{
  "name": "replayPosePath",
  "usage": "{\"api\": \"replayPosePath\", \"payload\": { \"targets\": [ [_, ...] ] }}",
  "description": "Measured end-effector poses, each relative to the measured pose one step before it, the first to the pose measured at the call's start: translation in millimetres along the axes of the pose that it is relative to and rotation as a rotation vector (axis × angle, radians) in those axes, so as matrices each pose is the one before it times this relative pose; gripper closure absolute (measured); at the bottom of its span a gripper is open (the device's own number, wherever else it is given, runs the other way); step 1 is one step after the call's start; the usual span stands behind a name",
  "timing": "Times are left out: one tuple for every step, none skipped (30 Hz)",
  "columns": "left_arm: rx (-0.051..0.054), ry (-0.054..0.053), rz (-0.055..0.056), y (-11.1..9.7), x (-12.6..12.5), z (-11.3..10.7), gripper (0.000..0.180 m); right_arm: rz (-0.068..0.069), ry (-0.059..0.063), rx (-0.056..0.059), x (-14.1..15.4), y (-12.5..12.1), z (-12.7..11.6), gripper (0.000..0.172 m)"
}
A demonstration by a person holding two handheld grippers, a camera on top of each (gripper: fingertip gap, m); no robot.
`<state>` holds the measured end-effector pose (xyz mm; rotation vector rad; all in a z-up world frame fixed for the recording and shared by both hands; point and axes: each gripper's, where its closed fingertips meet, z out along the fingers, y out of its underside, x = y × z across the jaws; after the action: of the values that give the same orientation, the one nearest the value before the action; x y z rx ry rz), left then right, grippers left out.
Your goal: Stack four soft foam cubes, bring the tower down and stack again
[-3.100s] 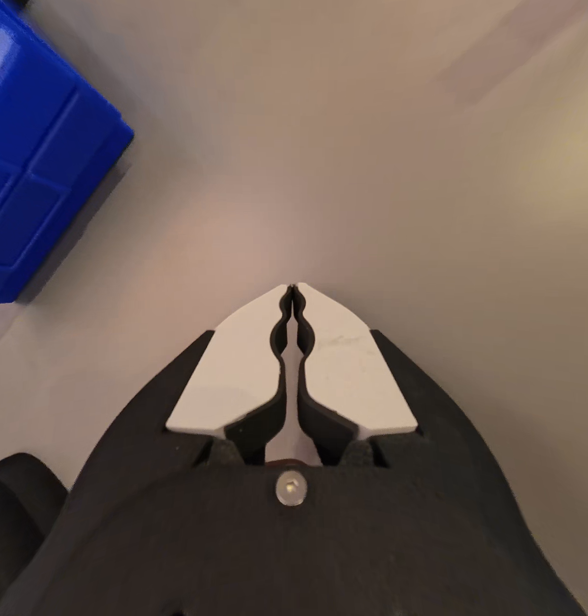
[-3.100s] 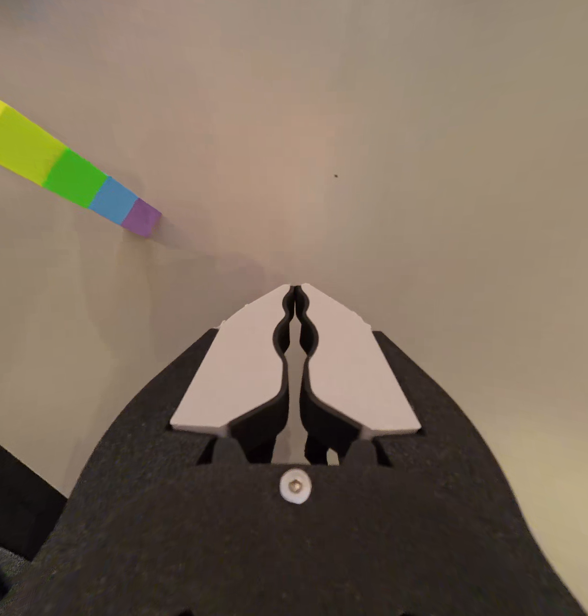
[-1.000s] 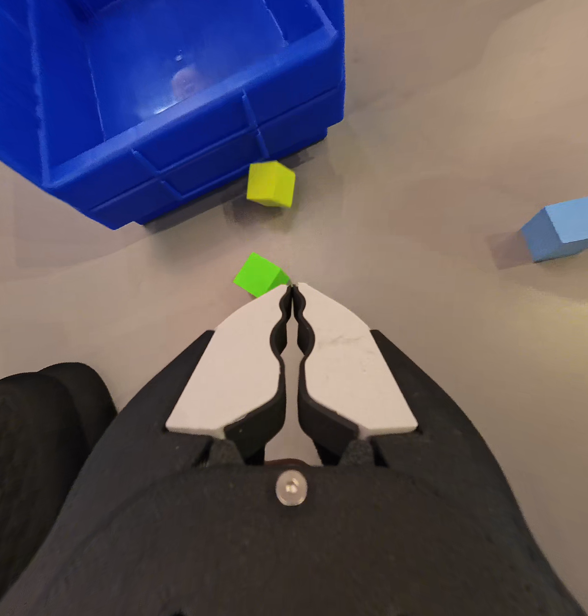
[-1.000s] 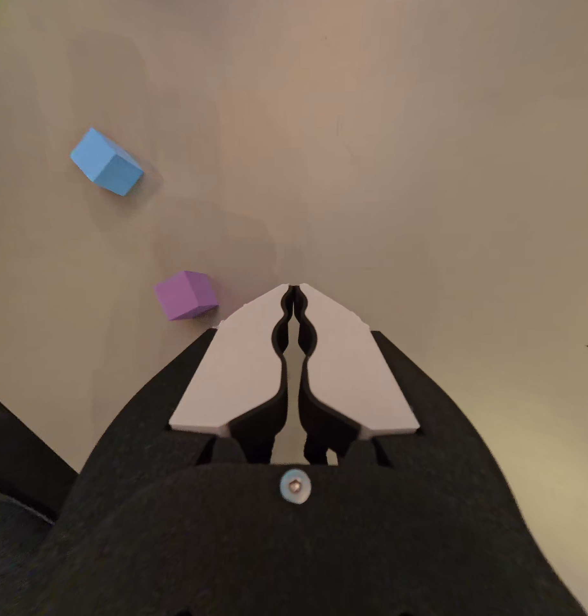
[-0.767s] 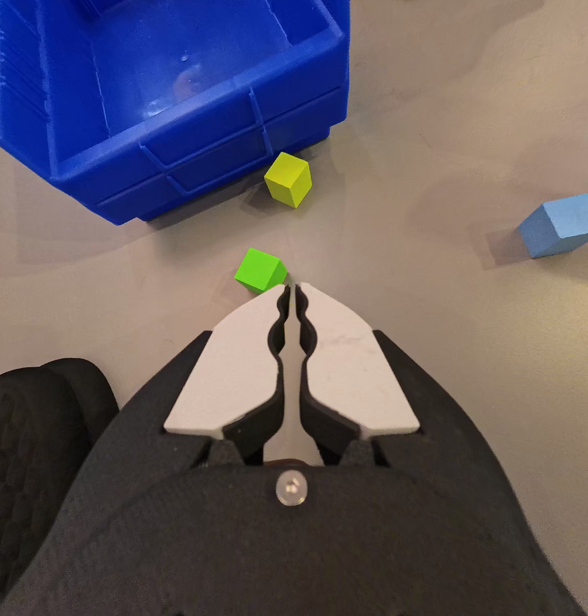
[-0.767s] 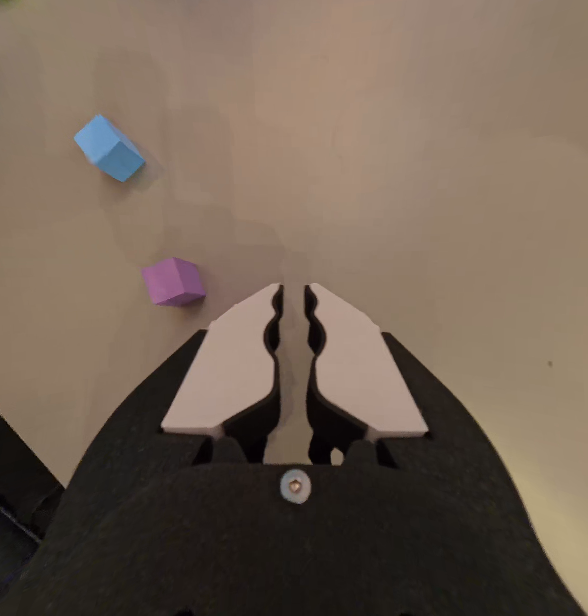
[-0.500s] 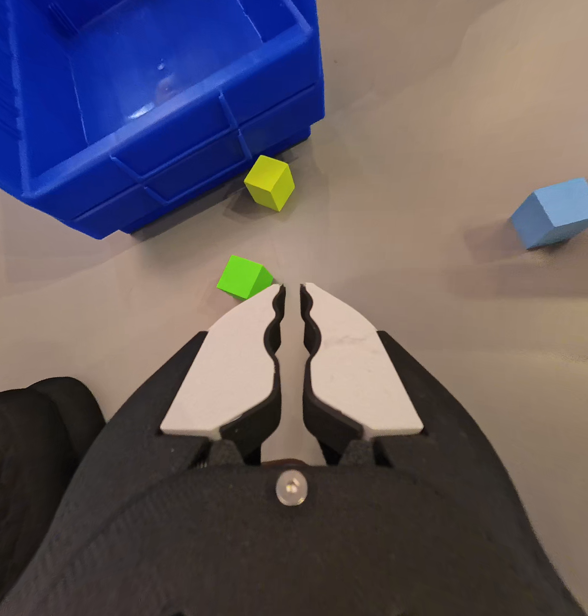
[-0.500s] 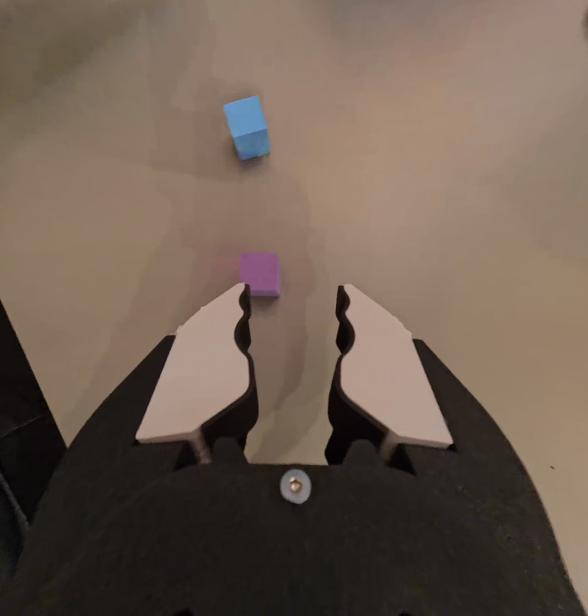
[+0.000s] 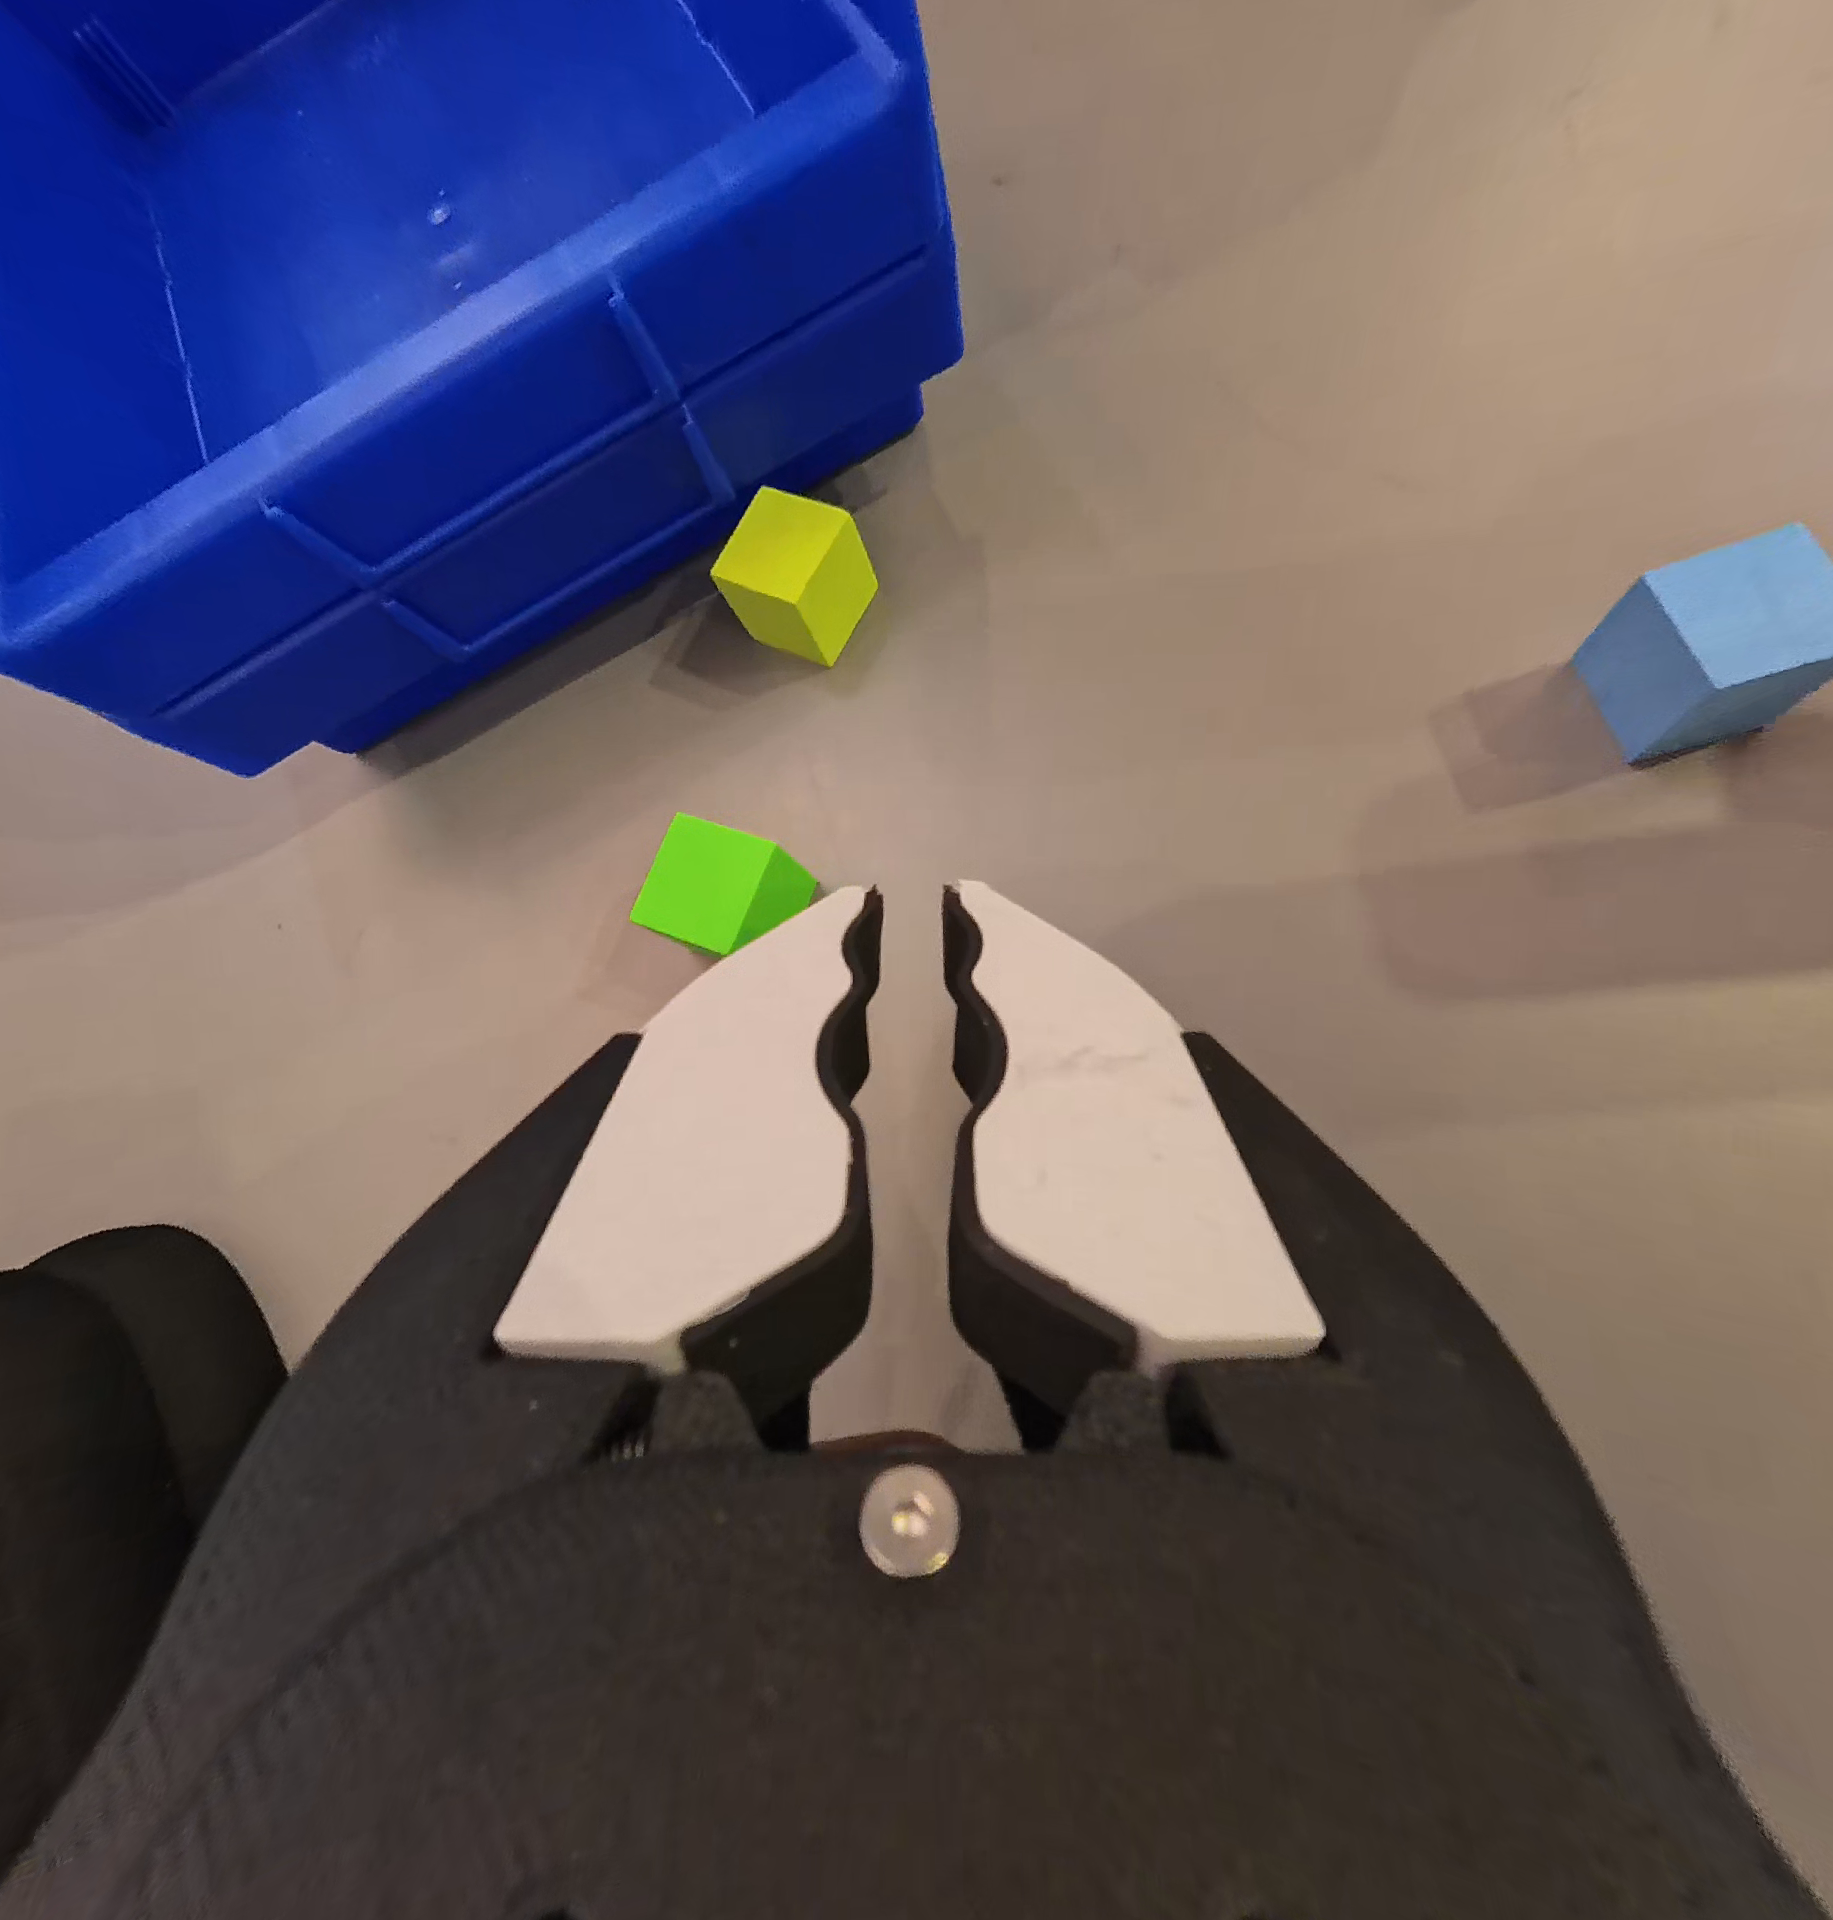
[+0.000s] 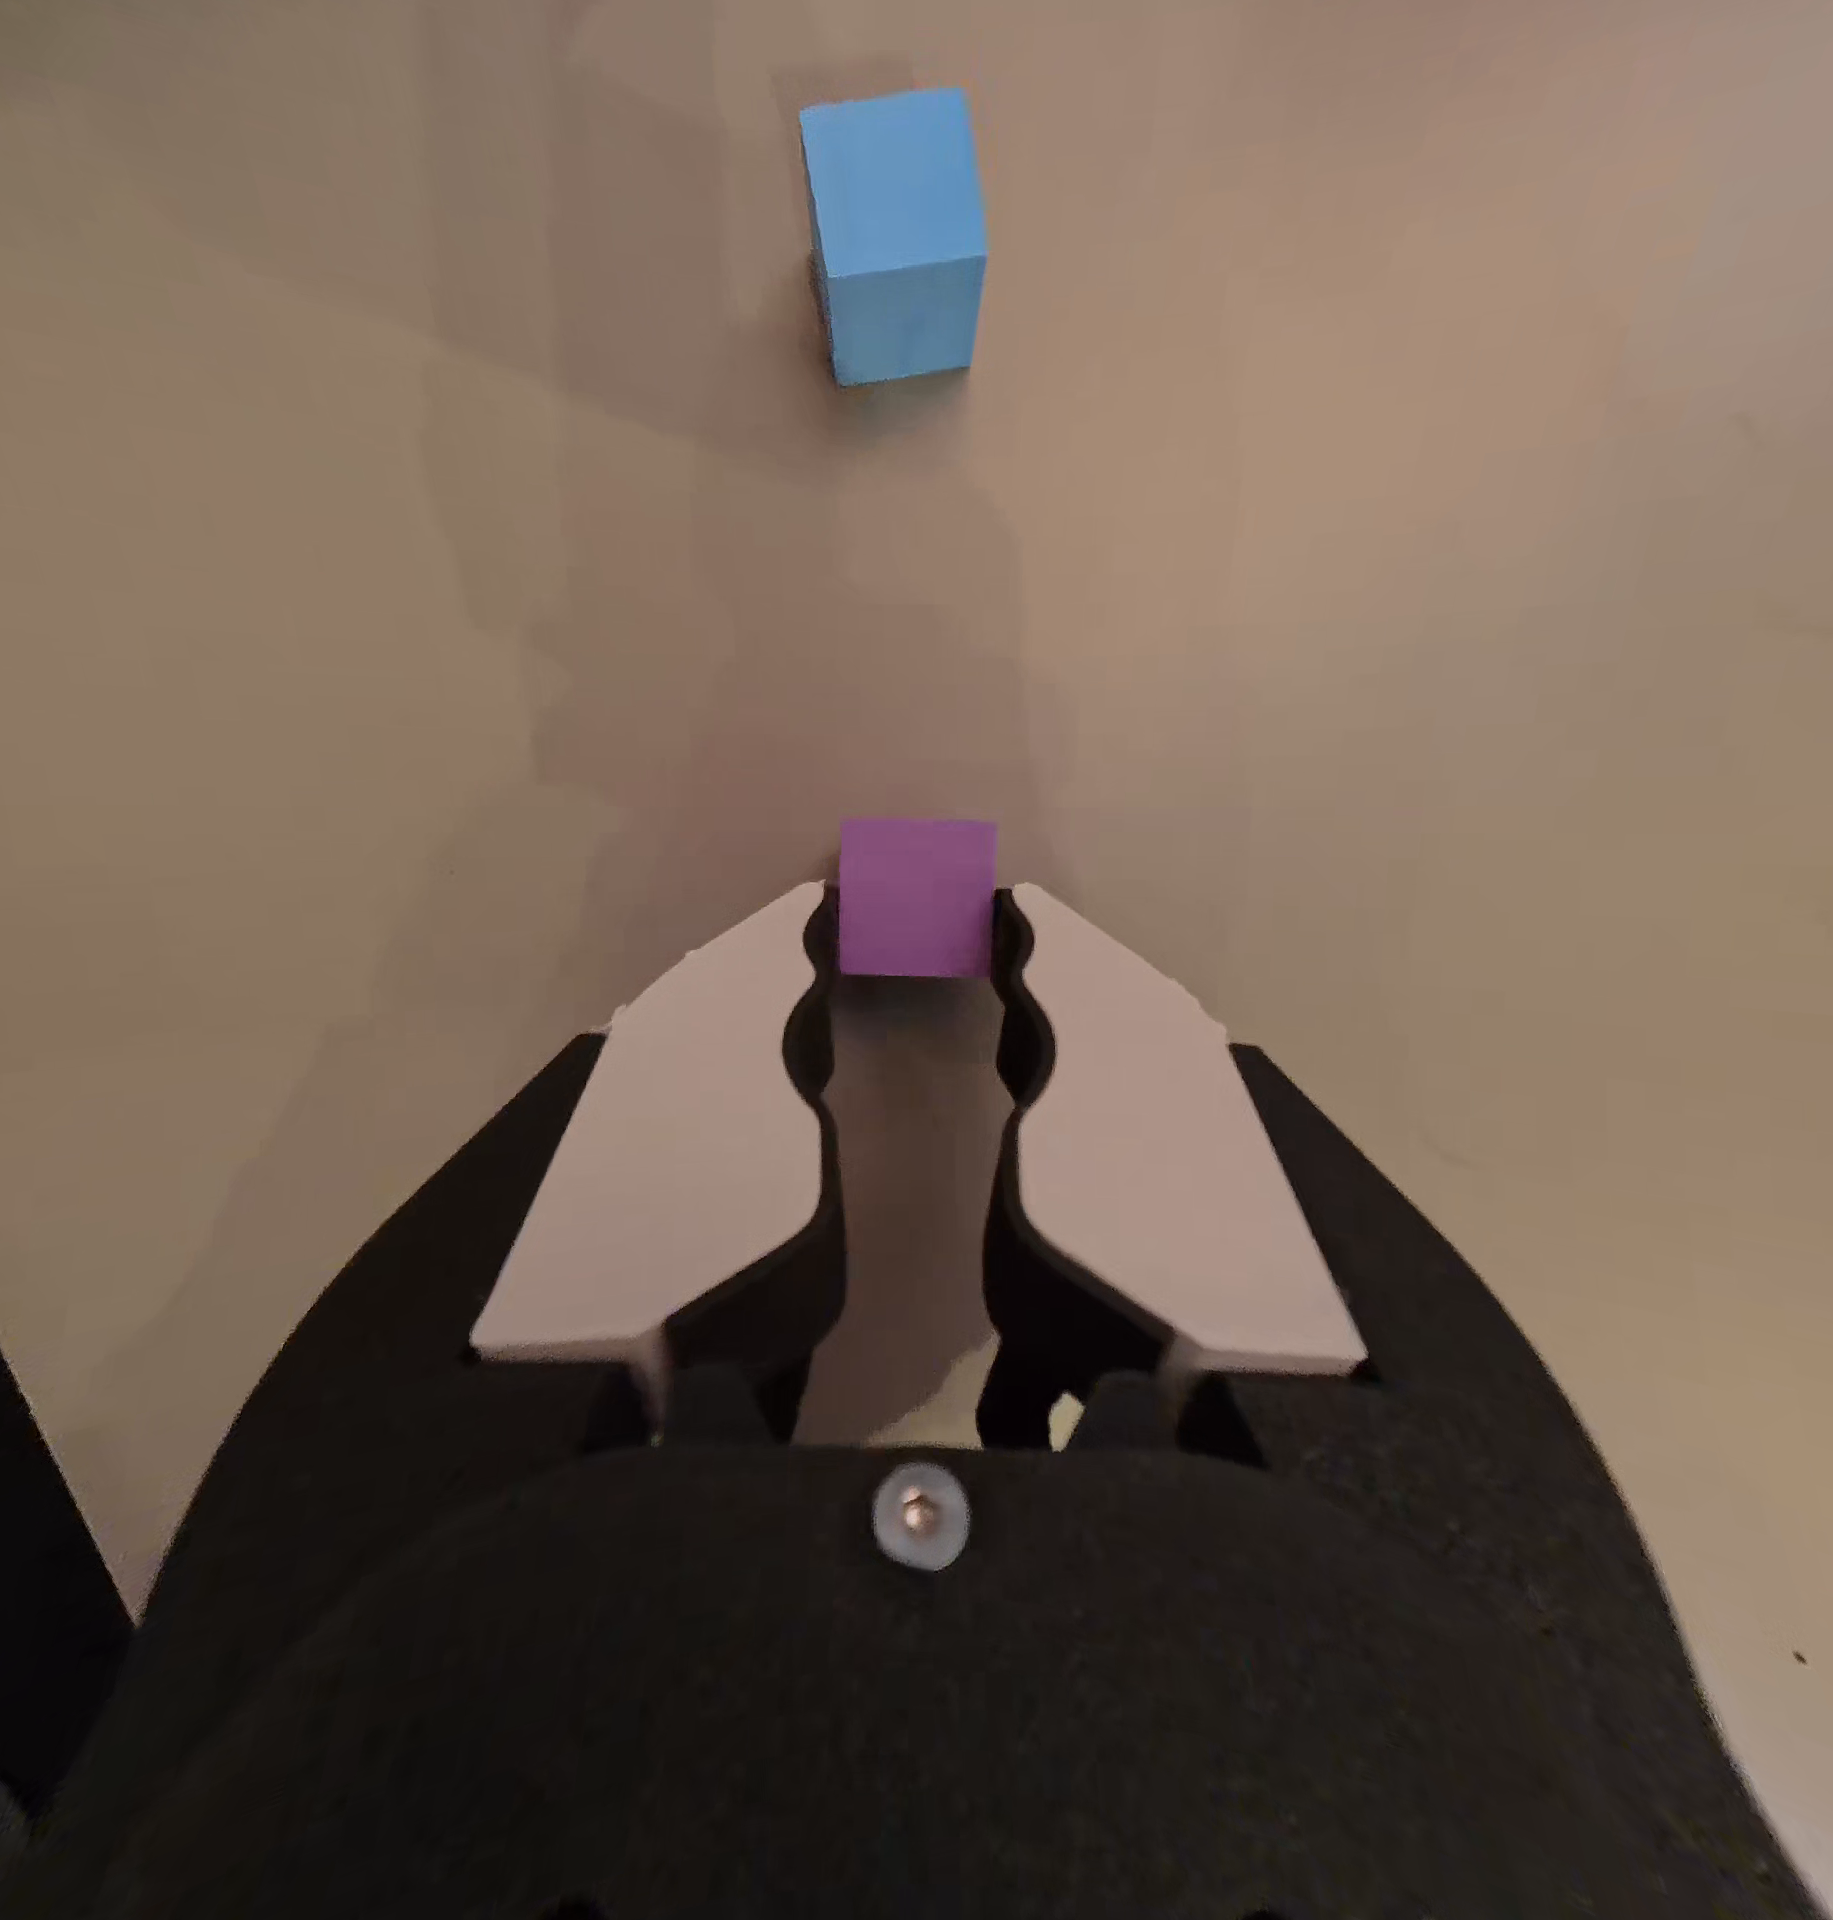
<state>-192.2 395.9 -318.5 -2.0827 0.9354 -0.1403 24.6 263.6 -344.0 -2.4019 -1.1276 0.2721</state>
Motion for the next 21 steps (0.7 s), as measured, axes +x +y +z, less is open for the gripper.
{"api": "replayPosePath", "payload": {
  "targets": [
    [0.0017, 0.002, -0.0001, -0.43, 0.64, -0.08, 0.17, -0.0021, -0.0185, 0.0067, 1.52, 0.65, -2.16, 0.145],
    [0.0031, 0.0021, -0.0007, -0.59, 0.57, -0.26, 0.169, -0.0083, -0.0035, 0.0146, 4.99, 0.07, -3.89, 0.145],
    [0.0046, 0.002, 0.002, -0.87, 0.8, -0.52, 0.169, -0.0108, -0.0013, 0.0193, 6.23, -0.26, -5.07, 0.145],
    [0.0044, 0.0034, 0.0042, -0.83, 1.15, -0.34, 0.169, -0.0116, -0.0147, 0.015, 5.06, 0.32, -5.7, 0.144],
    [0.0055, 0.0051, 0.0052, -1.15, 1.63, -0.33, 0.169, -0.0126, -0.0148, 0.0157, 5.53, 0.38, -5.89, 0.145],
    [0.0052, 0.0034, 0.0053, -1.19, 1.48, -0.3, 0.168, -0.0123, -0.0064, 0.0106, 7.21, 1.02, -5.42, 0.145],
    [0.003, 0.0045, 0.0046, -1.09, 1.79, 0.04, 0.167, -0.0176, -0.0059, -0.002, 7.0, 2.83, -4.06, 0.145],
    [0.0035, 0.0078, 0.0057, -1.33, 2.34, 0.21, 0.166, -0.0225, -0.0012, -0.0141, 6.98, 4.47, -2.91, 0.144],
    [0.0066, 0.0091, 0.0087, -1.76, 2.97, 0.08, 0.165, -0.0289, 0.0049, -0.0121, 6.66, 4.27, -2.0, 0.144],
    [0.0077, 0.0107, 0.0079, -1.93, 3.34, -0.01, 0.164, -0.0301, -0.0004, -0.0082, 5.0, 3.56, -1.13, 0.144],
    [0.0091, 0.0117, 0.0048, -2.41, 3.68, -0.2, 0.163, -0.0232, -0.012, -0.005, 2.61, 2.83, 0.09, 0.144],
    [0.0097, 0.0141, 0.0055, -2.8, 4.18, -0.16, 0.161, -0.0199, -0.0102, -0.0067, 2.21, 2.98, 1.17, 0.145],
    [0.0094, 0.013, 0.01, -2.82, 4.29, -0.11, 0.16, -0.02, 0.001, -0.0157, 2.8, 3.61, 2.08, 0.144],
    [0.0095, 0.0118, 0.0133, -2.72, 4.37, -0.06, 0.159, -0.0252, -0.0005, -0.0159, 1.6, 3.23, 2.32, 0.144],
    [0.0066, 0.0121, 0.0105, -2.52, 4.51, 0.31, 0.159, -0.0294, -0.0087, -0.0096, -0.52, 1.87, 2.16, 0.144],
    [0.0049, 0.0119, 0.0085, -2.41, 4.47, 0.54, 0.158, -0.0232, -0.0061, -0.0044, -0.21, 0.71, 2.13, 0.144],
    [0.0069, 0.0155, 0.0103, -2.73, 4.92, 0.89, 0.157, -0.0199, -0.0158, -0.0044, -1.41, 0.56, 2.11, 0.144],
    [0.0079, 0.0191, 0.0111, -3.06, 5.58, 1.3, 0.156, -0.0192, -0.013, -0.004, -0.88, 0.57, 2.01, 0.145],
    [0.0062, 0.0206, 0.0096, -2.9, 5.75, 1.67, 0.155, -0.0153, -0.0113, 0.0002, -0.65, 0.04, 1.65, 0.145],
    [0.0057, 0.021, 0.0107, -3.05, 5.77, 1.61, 0.154, -0.0115, -0.0151, 0.0003, -1.29, -0.09, 1.5, 0.145],
    [0.0067, 0.0217, 0.0132, -3.35, 5.97, 1.67, 0.152, -0.0054, -0.01, -0.0019, -0.54, 0.27, 1.12, 0.144]
  ]
}}
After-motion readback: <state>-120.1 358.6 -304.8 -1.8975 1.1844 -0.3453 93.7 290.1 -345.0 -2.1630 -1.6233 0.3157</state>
